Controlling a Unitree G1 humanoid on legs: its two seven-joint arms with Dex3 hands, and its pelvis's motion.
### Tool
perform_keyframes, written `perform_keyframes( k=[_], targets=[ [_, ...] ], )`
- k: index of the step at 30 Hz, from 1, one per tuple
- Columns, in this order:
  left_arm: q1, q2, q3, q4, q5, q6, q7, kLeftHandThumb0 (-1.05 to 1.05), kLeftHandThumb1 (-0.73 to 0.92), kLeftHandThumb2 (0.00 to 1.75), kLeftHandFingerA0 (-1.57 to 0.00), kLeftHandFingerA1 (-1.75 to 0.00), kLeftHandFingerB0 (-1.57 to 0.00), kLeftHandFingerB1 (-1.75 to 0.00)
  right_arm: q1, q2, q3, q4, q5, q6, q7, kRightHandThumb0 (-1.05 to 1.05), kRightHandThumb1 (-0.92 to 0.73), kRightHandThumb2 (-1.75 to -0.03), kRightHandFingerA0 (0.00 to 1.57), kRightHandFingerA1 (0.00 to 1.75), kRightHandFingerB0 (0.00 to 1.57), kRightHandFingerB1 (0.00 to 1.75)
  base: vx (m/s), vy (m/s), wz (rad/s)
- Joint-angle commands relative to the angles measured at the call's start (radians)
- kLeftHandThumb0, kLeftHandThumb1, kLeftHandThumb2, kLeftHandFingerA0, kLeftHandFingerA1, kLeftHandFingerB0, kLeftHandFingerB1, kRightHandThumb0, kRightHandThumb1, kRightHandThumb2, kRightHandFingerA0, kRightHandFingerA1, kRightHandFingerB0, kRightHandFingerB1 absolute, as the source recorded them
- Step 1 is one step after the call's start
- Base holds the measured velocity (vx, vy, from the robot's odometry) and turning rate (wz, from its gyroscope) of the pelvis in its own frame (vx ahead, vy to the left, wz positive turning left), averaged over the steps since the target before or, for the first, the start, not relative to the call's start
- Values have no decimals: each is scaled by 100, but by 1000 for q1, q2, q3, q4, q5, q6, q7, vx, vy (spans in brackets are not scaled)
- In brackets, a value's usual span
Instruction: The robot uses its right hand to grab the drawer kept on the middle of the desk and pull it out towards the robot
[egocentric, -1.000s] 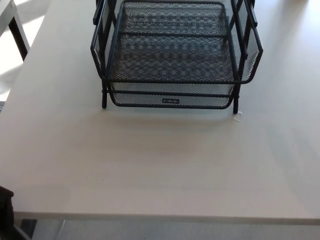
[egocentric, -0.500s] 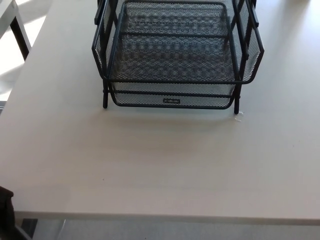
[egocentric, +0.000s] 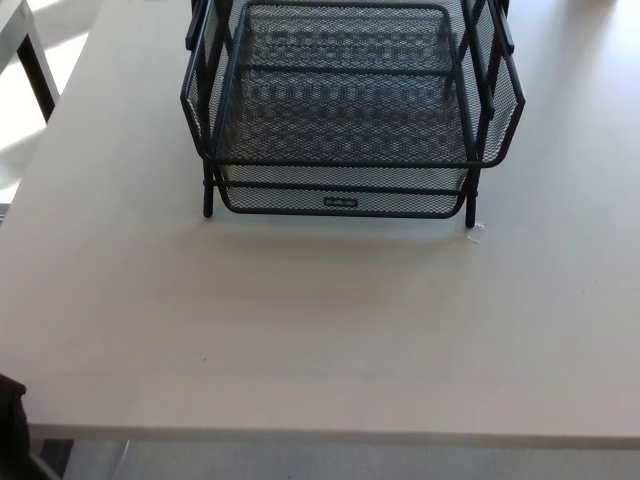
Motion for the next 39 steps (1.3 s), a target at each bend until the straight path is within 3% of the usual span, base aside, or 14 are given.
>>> perform_keyframes(
  k=[1, 8, 9, 11, 12, 13, 18, 27, 32, 33, 34, 39],
  targets=[
    [8, -3, 12, 10, -9, -6, 11, -12, 50, 64, -75, -130, -72, -116, -28, 48, 26, 62, 133, 5, 145, -81, -53, -91, 1, 31, 13, 46, 0, 0, 0],
    [7, -4, 9, 11, 5, -9, 19, -11, 50, 63, -76, -133, -71, -117, -22, 44, 117, 60, 144, 27, 271, -82, -56, -93, 5, 44, 11, 44, 0, 0, 0],
    [8, -5, 10, 7, 6, -3, 19, -13, 51, 64, -75, -130, -72, -115, -17, 46, 125, 49, 152, 24, 298, -39, -34, -97, 4, 54, 0, 49, 0, 0, 0],
    [8, -5, 11, 6, 2, -1, 15, -13, 51, 64, -75, -130, -72, -115, -15, 43, 138, 43, 159, 34, 315, -39, -34, -97, 4, 54, 0, 49, 0, 0, 0],
    [8, -1, 10, 6, 4, -8, 14, -9, 50, 63, -75, -130, -71, -115, -13, 40, 149, 39, 160, 33, 331, -84, -57, -94, 5, 44, 14, 45, 0, 0, 0],
    [12, -2, 12, -3, 4, 5, 13, -12, 51, 63, -75, -127, -73, -112, -13, 27, 178, 34, 145, 53, 377, -84, -74, -63, 12, 41, 22, 33, 0, 0, 0],
    [15, -12, 15, -7, 1, 18, 18, -10, 51, 62, -77, -131, -73, -113, -33, -1, 211, 39, 158, 44, 474, -88, -73, -63, 23, 40, 23, 34, 0, 0, 0],
    [21, -19, 18, -5, -5, 11, 28, -13, 50, 64, -77, -131, -73, -117, -53, -22, 253, 27, 175, 50, 492, -87, -74, -63, 18, 41, 19, 35, 0, 0, 0],
    [24, -21, 22, 3, -3, -2, 35, -12, 49, 65, -77, -129, -73, -110, -49, -33, 277, 4, 193, 58, 522, -89, -74, -63, 17, 42, 16, 35, 0, 0, 0],
    [24, -19, 20, 2, 3, -2, 36, -12, 50, 63, -74, -127, -72, -109, -48, -35, 282, 1, 194, 61, 529, -89, -58, -95, 14, 50, 11, 46, 0, 0, 0],
    [24, -16, 19, 0, 9, -3, 37, -10, 49, 64, -76, -130, -72, -112, -46, -36, 287, -1, 194, 62, 530, -90, -74, -63, 18, 42, 15, 35, 0, 0, 0],
    [25, -18, 19, -6, 15, 9, 40, -10, 49, 64, -76, -130, -72, -111, -36, -41, 300, -23, 207, 76, 537, -89, -74, -63, 16, 42, 14, 35, 0, 0, 0]
  ],
)
